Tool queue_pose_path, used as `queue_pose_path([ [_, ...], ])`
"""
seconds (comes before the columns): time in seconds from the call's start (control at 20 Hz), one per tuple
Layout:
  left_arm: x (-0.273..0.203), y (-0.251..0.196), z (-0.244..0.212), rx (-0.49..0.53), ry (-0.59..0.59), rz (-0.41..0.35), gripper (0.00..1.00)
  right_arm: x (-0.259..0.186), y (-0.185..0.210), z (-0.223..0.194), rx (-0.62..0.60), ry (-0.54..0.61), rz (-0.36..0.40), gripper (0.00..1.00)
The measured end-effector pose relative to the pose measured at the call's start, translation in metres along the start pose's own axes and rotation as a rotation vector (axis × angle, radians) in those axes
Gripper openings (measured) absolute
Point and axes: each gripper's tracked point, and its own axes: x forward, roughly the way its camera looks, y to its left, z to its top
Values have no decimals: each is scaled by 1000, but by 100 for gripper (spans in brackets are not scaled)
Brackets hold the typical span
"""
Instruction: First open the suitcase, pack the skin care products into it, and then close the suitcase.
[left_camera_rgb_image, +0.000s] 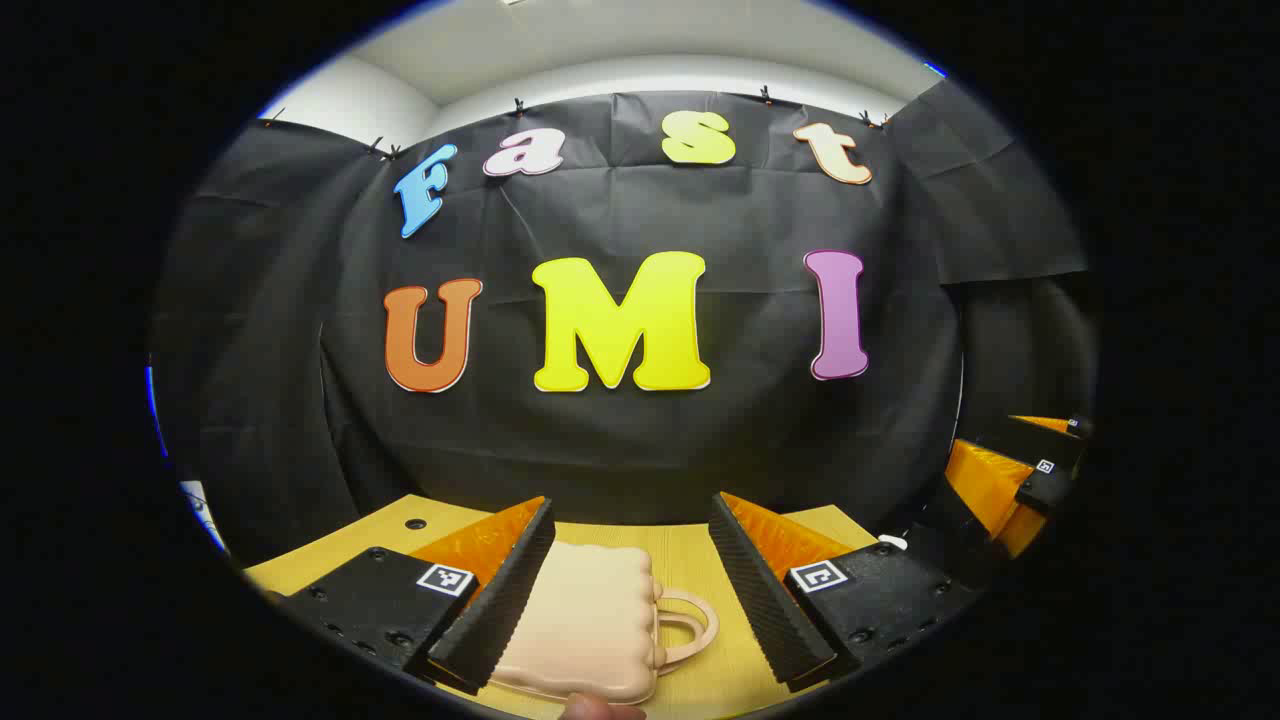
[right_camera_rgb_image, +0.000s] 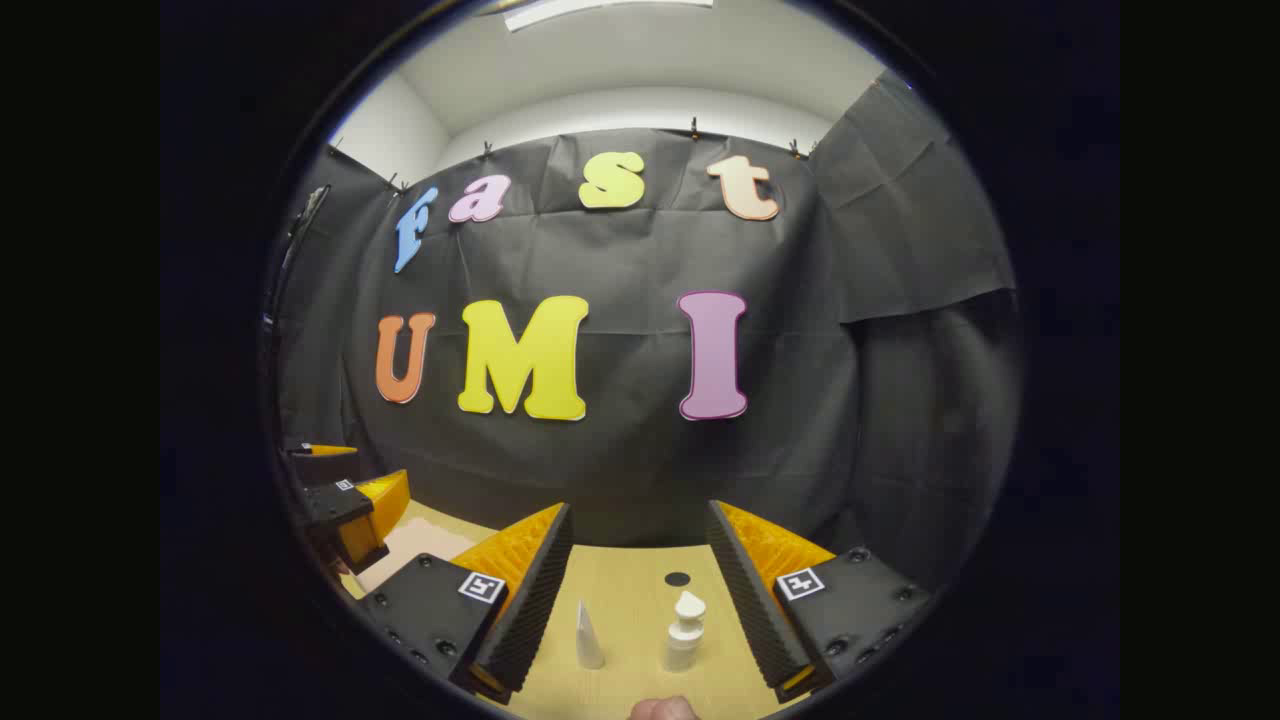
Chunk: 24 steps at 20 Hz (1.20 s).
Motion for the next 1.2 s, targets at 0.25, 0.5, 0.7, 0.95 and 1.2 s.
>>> queue_pose_path([
  [0.25, 2, -1, -1, 4, 3, 1, 99, 4, -6, -3, 17, 7, -14, 80],
  [0.5, 4, 1, -4, -1, 11, 0, 99, 6, -6, -5, 26, 13, -19, 80],
  [0.7, 3, 0, -10, 2, 26, -10, 99, 7, -4, -9, 24, 23, -13, 80],
  [0.95, 2, -8, -18, 29, 43, -50, 99, 6, -6, -15, 22, 32, -17, 80],
  [1.2, 8, -36, -36, 202, 58, -186, 99, 2, -24, -19, 5, 40, -54, 80],
])
